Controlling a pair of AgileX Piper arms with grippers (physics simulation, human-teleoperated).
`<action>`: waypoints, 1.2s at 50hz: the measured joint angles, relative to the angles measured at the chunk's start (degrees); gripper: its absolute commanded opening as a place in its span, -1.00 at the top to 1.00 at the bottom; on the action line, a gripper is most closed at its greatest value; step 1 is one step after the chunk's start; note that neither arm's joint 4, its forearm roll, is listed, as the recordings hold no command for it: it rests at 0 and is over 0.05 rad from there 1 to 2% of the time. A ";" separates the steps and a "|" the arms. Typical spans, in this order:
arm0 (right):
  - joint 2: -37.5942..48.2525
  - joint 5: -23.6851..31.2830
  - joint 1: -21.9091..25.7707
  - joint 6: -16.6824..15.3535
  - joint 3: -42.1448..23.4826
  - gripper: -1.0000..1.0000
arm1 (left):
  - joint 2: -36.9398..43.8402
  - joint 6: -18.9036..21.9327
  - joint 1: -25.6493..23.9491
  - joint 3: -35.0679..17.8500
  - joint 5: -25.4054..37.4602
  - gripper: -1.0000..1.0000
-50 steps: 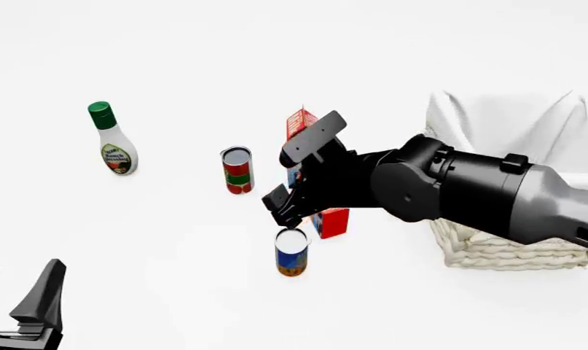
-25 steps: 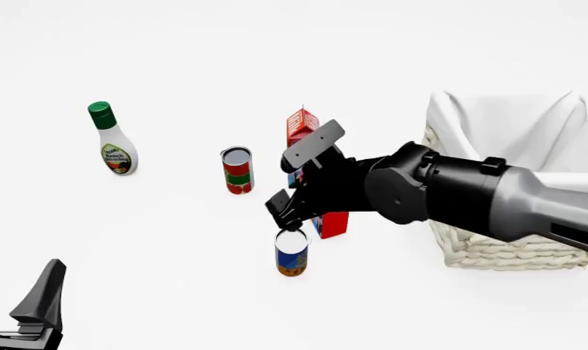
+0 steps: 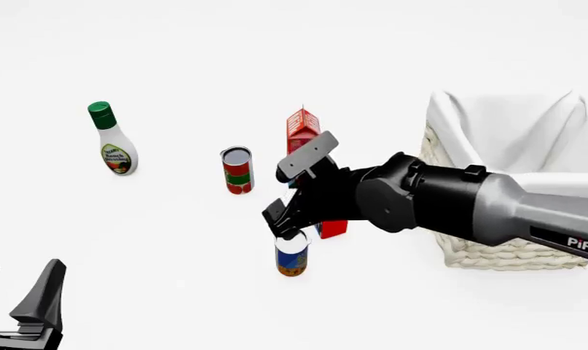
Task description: Pick the alphabet soup and place it in the basket.
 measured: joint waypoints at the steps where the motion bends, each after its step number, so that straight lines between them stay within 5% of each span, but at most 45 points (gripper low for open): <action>1: 0.09 -0.10 0.01 0.01 0.06 -1.00 | 0.00 0.00 0.00 0.00 0.00 -1.00; 60: 6.91 -6.90 -0.25 -0.22 4.33 -1.00 | 0.00 0.00 0.00 0.00 0.00 -1.00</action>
